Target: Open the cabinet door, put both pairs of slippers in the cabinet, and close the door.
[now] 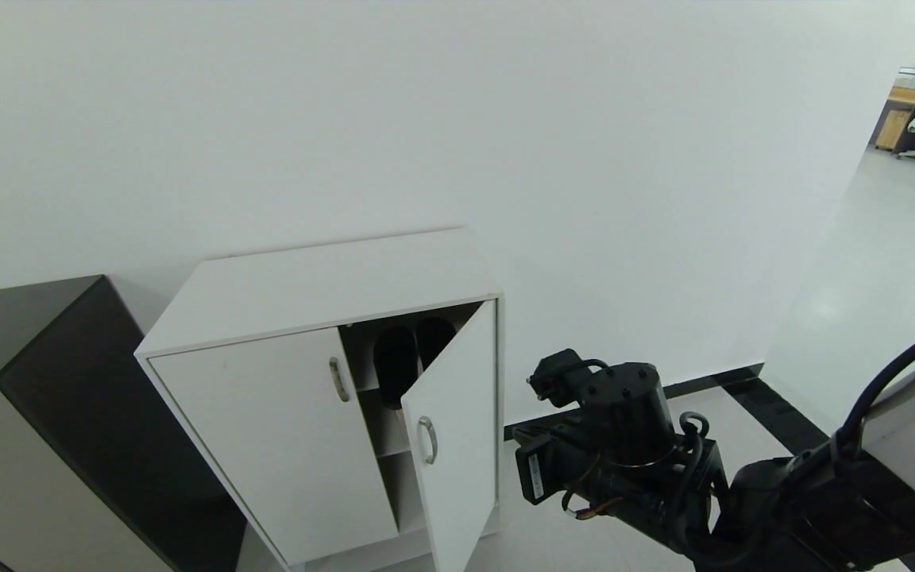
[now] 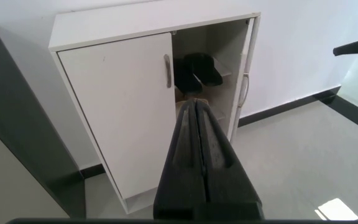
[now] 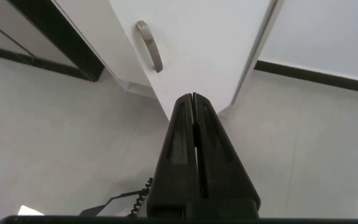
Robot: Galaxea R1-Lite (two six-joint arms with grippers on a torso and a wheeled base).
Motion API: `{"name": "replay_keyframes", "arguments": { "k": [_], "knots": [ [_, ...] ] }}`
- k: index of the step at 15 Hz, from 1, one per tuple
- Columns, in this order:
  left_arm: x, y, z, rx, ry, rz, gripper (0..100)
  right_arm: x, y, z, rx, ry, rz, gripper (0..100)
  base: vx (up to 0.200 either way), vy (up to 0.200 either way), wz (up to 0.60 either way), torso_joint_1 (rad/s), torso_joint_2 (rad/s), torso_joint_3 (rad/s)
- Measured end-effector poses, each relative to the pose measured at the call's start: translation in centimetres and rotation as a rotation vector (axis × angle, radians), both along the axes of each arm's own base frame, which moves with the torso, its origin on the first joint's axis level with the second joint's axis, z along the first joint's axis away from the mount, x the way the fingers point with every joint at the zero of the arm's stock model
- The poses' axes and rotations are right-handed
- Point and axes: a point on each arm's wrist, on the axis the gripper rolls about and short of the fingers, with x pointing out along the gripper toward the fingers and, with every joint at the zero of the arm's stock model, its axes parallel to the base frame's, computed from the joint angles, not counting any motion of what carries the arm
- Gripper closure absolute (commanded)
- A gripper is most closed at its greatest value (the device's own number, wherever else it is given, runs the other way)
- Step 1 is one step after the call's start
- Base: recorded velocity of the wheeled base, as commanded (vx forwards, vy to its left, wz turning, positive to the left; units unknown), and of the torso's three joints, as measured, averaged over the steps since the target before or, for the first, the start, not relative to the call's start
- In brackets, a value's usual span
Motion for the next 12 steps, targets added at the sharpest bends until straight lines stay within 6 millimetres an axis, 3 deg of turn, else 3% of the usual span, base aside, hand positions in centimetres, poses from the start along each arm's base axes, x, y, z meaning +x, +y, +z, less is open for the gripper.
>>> {"name": "replay_keyframes", "arguments": {
  "k": [8,12],
  "knots": [
    [0.00,0.00,0.00,-0.001,0.000,0.000,100,-0.09,0.01,-0.57,-0.004,0.000,0.007,100,0.000,0.000,0.60,0.003,0.00,0.003],
    [0.00,0.00,0.00,-0.001,0.000,0.000,100,-0.05,-0.26,-0.71,0.038,-0.012,0.045,100,0.000,0.000,0.00,0.000,0.00,0.000]
  ]
}}
